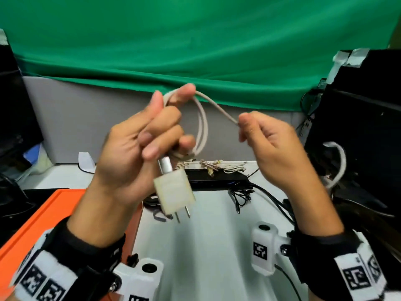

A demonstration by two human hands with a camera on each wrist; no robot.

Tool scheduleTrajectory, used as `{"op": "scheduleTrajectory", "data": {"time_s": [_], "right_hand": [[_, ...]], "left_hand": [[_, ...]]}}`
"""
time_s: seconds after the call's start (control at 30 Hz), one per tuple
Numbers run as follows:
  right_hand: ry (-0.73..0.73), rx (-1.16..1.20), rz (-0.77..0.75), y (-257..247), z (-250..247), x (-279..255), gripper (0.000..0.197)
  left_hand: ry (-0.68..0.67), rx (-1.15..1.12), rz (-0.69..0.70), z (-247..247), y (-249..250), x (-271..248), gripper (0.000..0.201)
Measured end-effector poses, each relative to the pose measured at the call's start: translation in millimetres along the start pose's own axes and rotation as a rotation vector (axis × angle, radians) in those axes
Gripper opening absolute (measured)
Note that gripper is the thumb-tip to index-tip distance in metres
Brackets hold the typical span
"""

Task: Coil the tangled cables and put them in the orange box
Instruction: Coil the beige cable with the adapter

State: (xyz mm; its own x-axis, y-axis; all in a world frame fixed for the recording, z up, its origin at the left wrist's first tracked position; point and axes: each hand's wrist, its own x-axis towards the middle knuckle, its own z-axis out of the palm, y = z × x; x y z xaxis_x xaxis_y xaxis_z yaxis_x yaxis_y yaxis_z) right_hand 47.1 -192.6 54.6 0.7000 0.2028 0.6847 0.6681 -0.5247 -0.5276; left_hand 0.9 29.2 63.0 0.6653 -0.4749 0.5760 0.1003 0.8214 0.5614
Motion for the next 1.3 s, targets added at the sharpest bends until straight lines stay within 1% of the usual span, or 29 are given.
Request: {"op": "scheduleTrajectory", "data": {"time_s": [0.07, 0.13, 0.2, 0.27, 0.33, 0.37, 0.43, 0.47, 0.5, 0.53, 0.57, 0.6, 0.7, 0.77, 0.8, 0.87, 0.93, 1.03, 1.1, 1.17, 1.23, 1.3], "right_hand": [[-0.186, -0.079, 0.082, -1, 14, -1, 0.037], [-0.398, -0.153, 0.095, -8, 29, -7, 0.030], [-0.567, -0.188, 0.031, -19, 40, -14, 0.027], [-0.638, -0.139, -0.036, -30, 44, -18, 0.032], [-0.625, -0.082, -0.067, -38, 38, -20, 0.035], [-0.606, -0.072, -0.074, -40, 34, -21, 0.034], [-0.561, -0.043, -0.082, -42, 23, -21, 0.028], [-0.542, -0.009, -0.081, -43, 17, -21, 0.025], [-0.524, 0.041, -0.079, -44, 12, -20, 0.023], [-0.494, 0.109, -0.079, -44, 8, -20, 0.022], [-0.441, 0.180, -0.081, -44, 4, -19, 0.022], [-0.366, 0.240, -0.085, -43, 2, -19, 0.026], [-0.135, 0.343, -0.092, -40, 0, -17, 0.042], [-0.041, 0.380, -0.123, -40, 2, -16, 0.040], [-0.029, 0.400, -0.132, -40, 5, -15, 0.035], [-0.078, 0.428, -0.113, -39, 12, -14, 0.027], [-0.126, 0.450, -0.053, -39, 19, -15, 0.029], [-0.158, 0.442, 0.027, -42, 26, -18, 0.038], [-0.162, 0.401, 0.071, -44, 31, -19, 0.046], [-0.149, 0.426, 0.126, -44, 36, -20, 0.052], [-0.115, 0.447, 0.190, -44, 41, -19, 0.057], [-0.112, 0.476, 0.232, -46, 46, -18, 0.061]], "left_hand": [[0.167, 0.050, 0.160, -2, -2, 4, 0.045], [0.300, 0.203, 0.313, -3, -4, 7, 0.043], [0.394, 0.492, 0.419, -2, -6, 8, 0.034], [0.423, 0.864, 0.434, -2, -6, 7, 0.026], [0.404, 1.216, 0.357, -5, -6, 3, 0.020], [0.388, 1.380, 0.270, -7, -4, -1, 0.019], [0.330, 1.673, 0.010, -8, 1, -7, 0.022], [0.276, 1.735, -0.127, -7, 3, -9, 0.027], [0.210, 1.690, -0.250, -6, 3, -10, 0.031], [0.140, 1.556, -0.349, -6, 3, -10, 0.033], [0.090, 1.399, -0.407, -4, 3, -10, 0.036], [0.064, 1.261, -0.424, -4, 3, -10, 0.037], [-0.020, 0.985, -0.392, -7, 6, -13, 0.040], [-0.054, 0.745, -0.378, -6, 6, -14, 0.040], [-0.054, 0.627, -0.362, -5, 5, -14, 0.037], [-0.031, 0.443, -0.322, -3, 3, -12, 0.028], [-0.022, 0.293, -0.301, -3, 2, -8, 0.025], [-0.008, 0.101, -0.331, -4, 2, -4, 0.028], [-0.003, 0.044, -0.341, -4, 2, -3, 0.030], [0.003, 0.030, -0.316, -4, 0, -2, 0.032], [0.030, 0.046, -0.265, -4, -3, 0, 0.034], [0.073, 0.099, -0.199, -5, -7, 2, 0.037]]}}
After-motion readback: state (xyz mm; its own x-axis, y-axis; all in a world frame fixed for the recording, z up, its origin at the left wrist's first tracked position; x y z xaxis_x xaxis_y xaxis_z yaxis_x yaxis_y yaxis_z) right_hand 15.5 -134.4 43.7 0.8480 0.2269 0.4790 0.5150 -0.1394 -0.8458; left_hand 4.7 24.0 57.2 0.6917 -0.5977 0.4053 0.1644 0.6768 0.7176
